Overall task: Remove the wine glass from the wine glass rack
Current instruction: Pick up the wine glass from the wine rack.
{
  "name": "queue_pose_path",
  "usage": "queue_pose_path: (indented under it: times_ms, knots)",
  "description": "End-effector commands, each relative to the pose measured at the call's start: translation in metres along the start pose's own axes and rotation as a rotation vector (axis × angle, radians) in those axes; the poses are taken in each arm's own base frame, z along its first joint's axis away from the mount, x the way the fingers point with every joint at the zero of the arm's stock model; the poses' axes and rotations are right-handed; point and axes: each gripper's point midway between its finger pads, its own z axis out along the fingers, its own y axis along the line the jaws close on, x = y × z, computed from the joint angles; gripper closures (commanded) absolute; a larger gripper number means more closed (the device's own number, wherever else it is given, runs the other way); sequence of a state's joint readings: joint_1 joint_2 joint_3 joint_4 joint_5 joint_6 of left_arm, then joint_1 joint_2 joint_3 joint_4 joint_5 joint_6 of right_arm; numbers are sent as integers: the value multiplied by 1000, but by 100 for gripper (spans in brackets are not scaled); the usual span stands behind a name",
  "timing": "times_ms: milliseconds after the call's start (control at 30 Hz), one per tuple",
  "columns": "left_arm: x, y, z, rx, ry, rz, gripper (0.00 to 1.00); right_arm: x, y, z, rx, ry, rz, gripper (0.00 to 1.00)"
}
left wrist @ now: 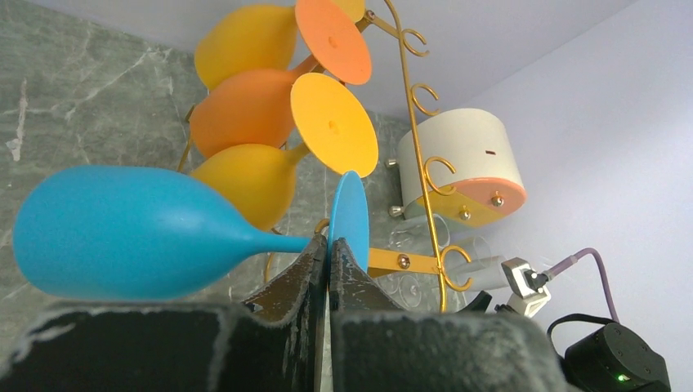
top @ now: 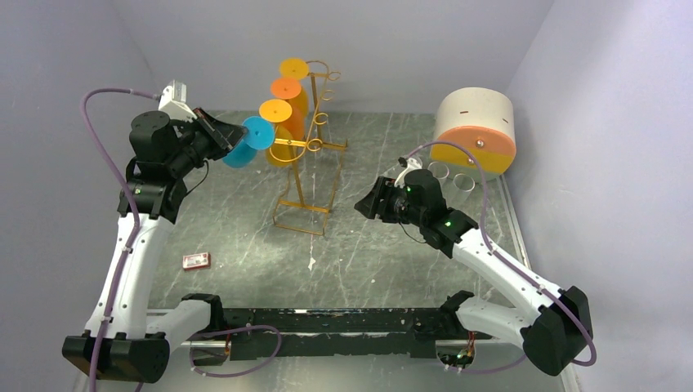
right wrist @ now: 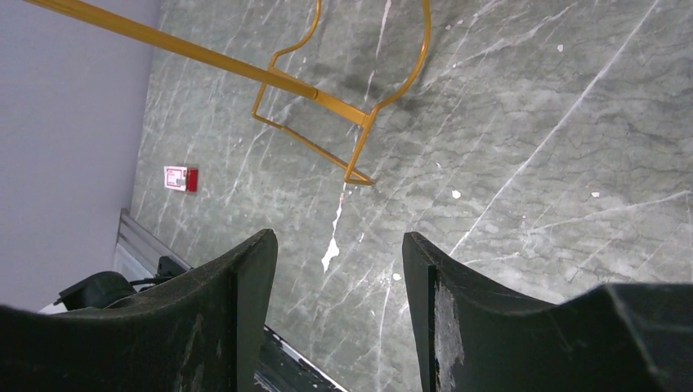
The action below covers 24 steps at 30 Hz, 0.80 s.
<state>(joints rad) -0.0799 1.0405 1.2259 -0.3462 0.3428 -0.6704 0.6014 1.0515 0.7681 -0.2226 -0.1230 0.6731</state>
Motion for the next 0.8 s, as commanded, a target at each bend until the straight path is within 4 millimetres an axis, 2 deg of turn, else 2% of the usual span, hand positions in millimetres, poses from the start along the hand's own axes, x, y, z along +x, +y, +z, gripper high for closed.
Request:
queue_pose_path:
  times_ms: [0, 233, 333, 600, 767]
  knots:
    - [-14, -11, -4, 23, -43, -10, 93, -8, 5, -5, -12, -29, 3, 38]
    - [-22, -9, -11, 1, -99, -4, 93, -9, 6, -6, -13, -31, 1, 38]
    - [-22, -14, -14, 49, -122, 40, 93, -11, 8, -8, -16, -34, -1, 38]
    - [-26, 1, -38, -36, -230, 59, 93, -12, 10, -13, -34, -50, -2, 38]
    - [-5, 24, -62, -119, -240, 46, 93, -16, 15, -16, -54, -67, -23, 38]
